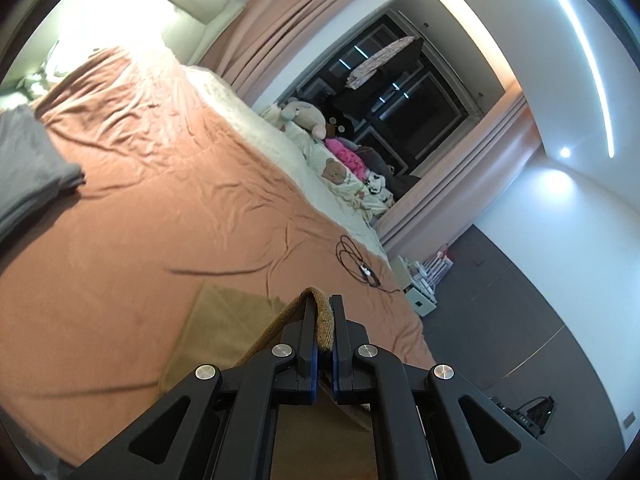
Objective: Fold small clothes
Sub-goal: 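Lift the hem with both grippers and carry it toward the collar, then lay the hem down near the collar and open both grippers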
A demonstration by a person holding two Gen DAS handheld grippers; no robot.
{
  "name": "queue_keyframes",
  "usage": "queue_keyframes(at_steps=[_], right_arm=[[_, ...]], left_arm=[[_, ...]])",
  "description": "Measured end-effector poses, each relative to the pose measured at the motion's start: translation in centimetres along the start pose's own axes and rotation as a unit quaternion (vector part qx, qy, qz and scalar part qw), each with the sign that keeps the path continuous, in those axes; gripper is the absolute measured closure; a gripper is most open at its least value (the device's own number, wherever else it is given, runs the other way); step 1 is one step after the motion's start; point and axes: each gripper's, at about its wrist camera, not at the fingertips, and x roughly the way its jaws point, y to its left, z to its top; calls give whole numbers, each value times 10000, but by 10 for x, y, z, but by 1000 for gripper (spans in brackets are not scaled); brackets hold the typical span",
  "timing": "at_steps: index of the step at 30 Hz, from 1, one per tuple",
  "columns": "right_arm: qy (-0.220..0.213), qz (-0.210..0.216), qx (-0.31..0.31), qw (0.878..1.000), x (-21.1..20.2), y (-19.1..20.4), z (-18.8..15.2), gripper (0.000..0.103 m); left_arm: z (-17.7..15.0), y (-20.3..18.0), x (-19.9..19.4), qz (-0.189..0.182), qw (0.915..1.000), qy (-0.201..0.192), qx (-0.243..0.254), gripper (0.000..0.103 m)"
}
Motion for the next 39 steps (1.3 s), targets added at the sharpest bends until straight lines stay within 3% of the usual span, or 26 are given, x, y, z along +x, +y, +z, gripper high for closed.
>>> queue_keyframes(at_steps=[8, 21, 32, 39], right_arm=[[46, -159, -130, 9998, 22, 3, 16, 100], [709, -616, -136, 9955, 111, 1, 35, 100], [1162, -1085, -117, 9872, 175, 7, 54, 100], [1482, -1398, -61, 9790, 220, 3, 64, 100]], left_arm=[[24, -2, 39, 222, 9997, 60, 127, 99], [28, 37, 133, 964, 9931, 667, 108, 99], [26, 67, 211, 1482, 9811, 1215, 278, 99], [20, 99, 263, 2011, 9658, 1594, 361, 99]])
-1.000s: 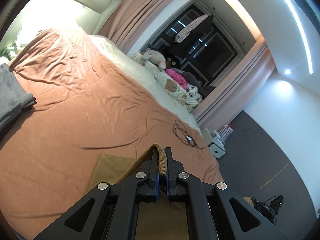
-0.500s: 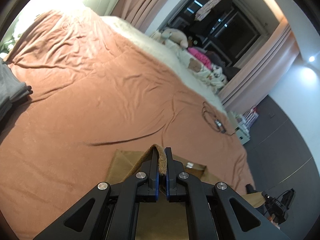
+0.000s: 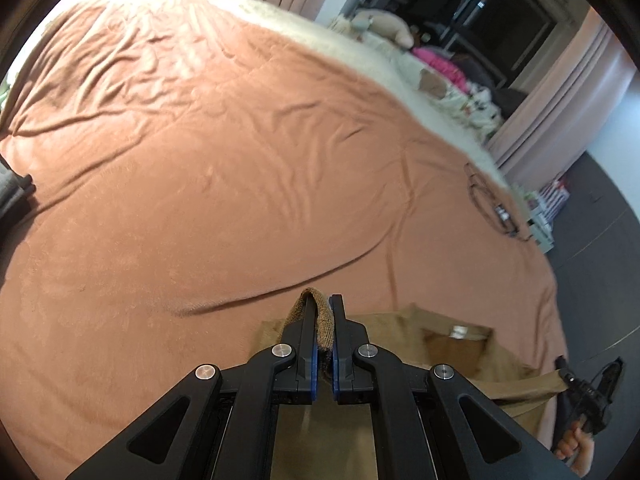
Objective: Fold small clothes
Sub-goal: 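Lay the hem down near the collar and open both grippers, then move both open grippers to the new folded edge of the shirt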
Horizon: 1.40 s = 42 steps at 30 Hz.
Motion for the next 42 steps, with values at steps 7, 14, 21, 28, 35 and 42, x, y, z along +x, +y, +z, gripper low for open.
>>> queue_keyframes(at_steps=[7, 14, 21, 28, 35, 42], right_arm=[[243, -257, 53, 9994, 20, 6, 10, 99], [321, -249, 186, 9990, 18, 15, 15, 97], [39, -428, -357, 9984, -12, 27, 11, 32], [522, -672, -1417, 9862, -22, 52, -9, 32], [1069, -982, -2368, 9606, -16, 69, -32, 24], [1317, -1491, -2538, 9466, 12, 65, -27, 24]], left_arm=[[4, 12, 41, 322, 9989, 331, -53, 99], [8, 11, 57, 505, 9967, 623, 106, 94], [8, -1, 25, 718, 9936, 286, 820, 32], [-10, -8, 25, 964, 9789, 694, 1661, 32], [-35, -9, 32, 1182, 9599, 1043, 2317, 32], [-39, -6, 59, 1710, 9432, 1381, 2491, 33]])
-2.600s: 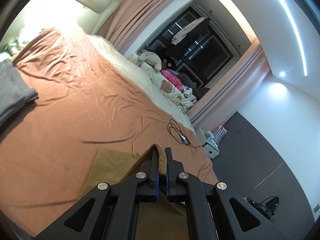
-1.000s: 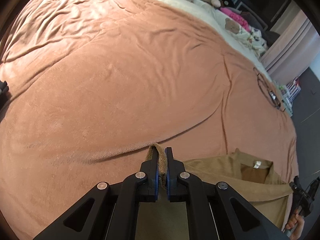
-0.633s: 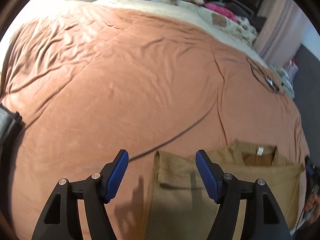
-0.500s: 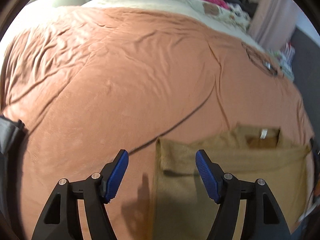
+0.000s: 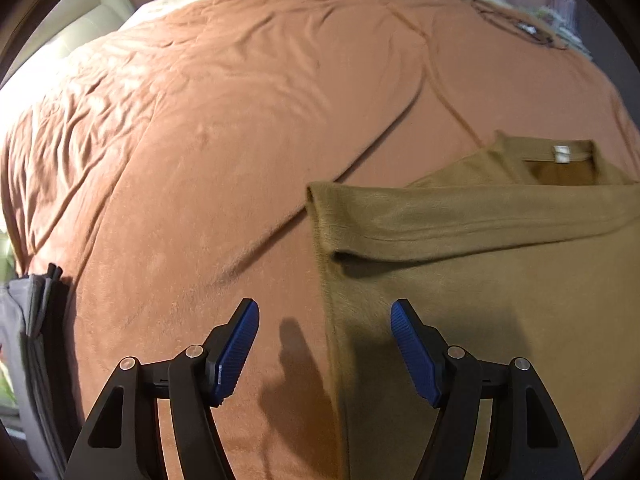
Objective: Fold small clothes
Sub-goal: 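Move both open grippers to the new folded edge of the shirt, then close both grippers on the folded edge and pull it straight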
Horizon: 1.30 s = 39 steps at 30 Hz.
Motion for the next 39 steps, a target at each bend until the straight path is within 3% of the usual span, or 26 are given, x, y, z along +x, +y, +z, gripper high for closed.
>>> queue_keyframes(at_steps=[3, 16, 20, 23, 27, 31, 36, 37, 39], right_arm=[[93, -245, -23, 9997, 18, 4, 9, 24], [-121, -305, 111, 9994, 65, 3, 56, 24], [-302, -381, 310, 9983, 71, -4, 63, 26], [-372, -533, 250, 9976, 75, 0, 66, 42], [-257, 12, 474, 9985, 81, -5, 61, 58], [-241, 456, 744, 9959, 85, -18, 56, 65], [-291, 657, 901, 9933, 89, -30, 53, 85], [-311, 677, 888, 9933, 91, -33, 54, 93], [-395, 641, 812, 9939, 89, -32, 55, 100]], left_arm=[[7, 1, 11, 122, 9999, 92, -81, 35], [52, -1, 37, 119, 9996, -12, -242, 35], [65, 0, 41, 53, 9993, -59, -377, 47], [68, 2, 41, -36, 9986, -128, -514, 63], [65, 3, 39, -481, 9967, -160, -641, 66], [62, 3, 41, -626, 9958, -117, -655, 70], [62, 9, 43, -772, 9925, -113, -947, 81], [63, 11, 44, -794, 9922, -123, -949, 85], [65, 9, 44, -846, 9923, -159, -887, 98]])
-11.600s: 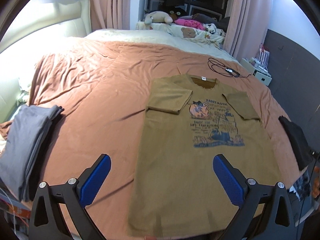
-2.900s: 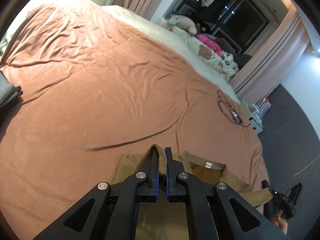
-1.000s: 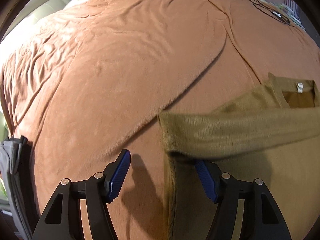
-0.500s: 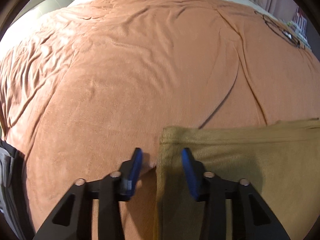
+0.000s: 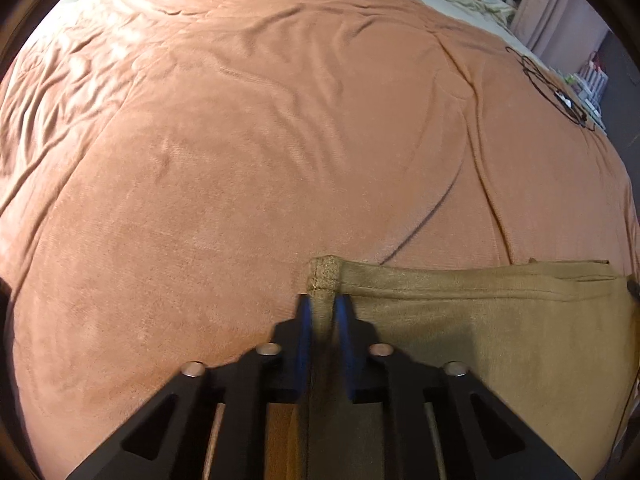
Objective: Fold small clothes
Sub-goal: 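Close both grippers on the folded edge and pull it straight, then open both grippers and raise them from the folded shirt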
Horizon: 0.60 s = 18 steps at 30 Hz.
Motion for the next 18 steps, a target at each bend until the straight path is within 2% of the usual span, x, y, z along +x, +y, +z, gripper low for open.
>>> queue_keyframes(at_steps=[3, 9, 13, 18], right_arm=[[-165, -95, -156, 9997, -12, 5, 2, 101], [-516, -215, -221, 9982, -46, 18, -2, 101], [-597, -283, -175, 9977, -51, 21, -7, 102], [-503, -405, -67, 9979, -33, 20, -11, 102]], left_arm=[[-3, -4, -10, 123, 9997, -177, 140, 99], [-4, 4, -36, 132, 9986, -505, -11, 99], [-1, 7, -40, 167, 9983, -548, -70, 99], [-1, 9, -26, 231, 9988, -398, -150, 99]])
